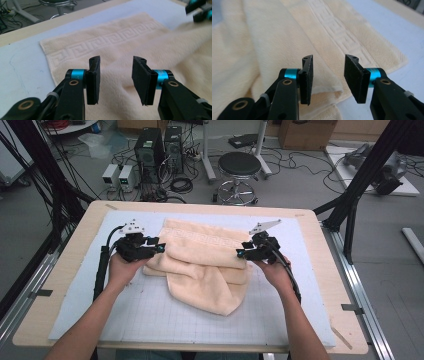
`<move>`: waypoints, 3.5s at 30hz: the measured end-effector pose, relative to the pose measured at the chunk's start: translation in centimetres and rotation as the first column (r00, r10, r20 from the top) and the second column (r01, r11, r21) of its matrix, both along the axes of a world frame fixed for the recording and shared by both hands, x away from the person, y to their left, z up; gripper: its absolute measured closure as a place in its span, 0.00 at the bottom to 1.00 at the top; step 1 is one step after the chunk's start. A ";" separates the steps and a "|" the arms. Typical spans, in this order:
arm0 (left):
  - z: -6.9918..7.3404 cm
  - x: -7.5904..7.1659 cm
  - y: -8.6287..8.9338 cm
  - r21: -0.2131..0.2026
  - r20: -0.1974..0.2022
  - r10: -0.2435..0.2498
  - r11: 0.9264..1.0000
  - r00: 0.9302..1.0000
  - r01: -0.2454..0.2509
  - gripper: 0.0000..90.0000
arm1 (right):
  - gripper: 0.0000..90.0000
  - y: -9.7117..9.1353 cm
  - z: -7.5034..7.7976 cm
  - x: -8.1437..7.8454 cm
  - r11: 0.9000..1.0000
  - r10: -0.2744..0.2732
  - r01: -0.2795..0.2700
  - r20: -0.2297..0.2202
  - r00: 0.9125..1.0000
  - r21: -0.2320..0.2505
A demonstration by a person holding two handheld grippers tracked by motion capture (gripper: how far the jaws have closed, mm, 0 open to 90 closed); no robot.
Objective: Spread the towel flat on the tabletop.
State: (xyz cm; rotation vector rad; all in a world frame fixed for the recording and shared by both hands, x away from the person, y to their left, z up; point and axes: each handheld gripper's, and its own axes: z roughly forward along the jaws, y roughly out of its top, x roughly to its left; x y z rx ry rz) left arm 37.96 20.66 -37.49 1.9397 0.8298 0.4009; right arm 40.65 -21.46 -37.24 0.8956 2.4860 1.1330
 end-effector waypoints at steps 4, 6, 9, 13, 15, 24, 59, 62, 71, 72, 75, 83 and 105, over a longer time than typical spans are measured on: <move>-0.9 -2.9 0.3 -0.001 -0.003 -0.070 0.998 0.998 0.070 0.64 | 0.63 0.0 1.2 -2.9 0.996 0.086 -0.087 0.064 0.994 0.005; -1.7 -4.3 -0.2 0.019 -0.015 -0.111 0.994 0.994 0.111 0.64 | 0.62 0.3 1.4 -4.6 0.992 0.126 -0.124 0.087 0.988 -0.023; -2.7 -5.5 -1.0 0.025 -0.032 -0.164 0.986 0.986 0.165 0.64 | 0.60 0.3 0.9 -6.7 0.983 0.183 -0.181 0.102 0.978 -0.025; -4.2 -6.1 -2.9 0.059 -0.067 -0.234 0.970 0.970 0.238 0.61 | 0.61 0.2 -1.1 -8.2 0.968 0.248 -0.241 0.092 0.964 -0.075; -5.0 -6.2 -3.7 0.056 -0.090 -0.261 0.962 0.961 0.267 0.61 | 0.63 -0.2 -2.3 -8.2 0.964 0.258 -0.254 0.046 0.965 -0.076; -6.7 -6.2 -5.4 0.114 -0.136 -0.296 0.943 0.945 0.312 0.80 | 0.76 -0.2 -6.2 -7.6 0.943 0.316 -0.322 -0.077 0.945 -0.081; -5.6 -9.3 0.6 0.102 -0.166 -0.304 0.941 0.938 0.323 0.65 | 0.69 3.9 -4.9 -9.8 0.911 0.388 -0.387 -0.018 0.921 -0.145; -6.5 -9.4 -0.2 0.134 -0.161 -0.317 0.931 0.935 0.339 0.80 | 0.79 3.9 -6.0 -9.2 0.913 0.386 -0.393 -0.080 0.919 -0.108; -5.1 -11.6 0.7 0.094 -0.140 -0.314 0.940 0.939 0.328 0.97 | 0.96 3.7 -5.2 -10.9 0.897 0.430 -0.436 -0.097 0.898 -0.064; -4.6 -12.2 0.9 0.096 -0.126 -0.319 0.939 0.939 0.331 0.97 | 0.96 3.7 -4.8 -11.5 0.897 0.433 -0.438 -0.087 0.897 -0.060; -3.2 -14.1 1.7 0.071 -0.084 -0.323 0.942 0.943 0.329 0.97 | 0.96 3.2 -3.5 -13.4 0.890 0.453 -0.455 -0.054 0.890 -0.028; -0.2 -18.5 2.8 0.034 -0.022 -0.378 0.925 0.926 0.378 0.96 | 0.83 3.0 -1.0 -18.5 0.832 0.553 -0.552 -0.015 0.833 0.056; -5.8 -10.1 0.8 0.134 -0.162 -0.259 0.950 0.952 0.281 0.76 | 0.88 3.6 -3.8 -9.2 0.945 0.277 -0.269 0.019 0.961 -0.185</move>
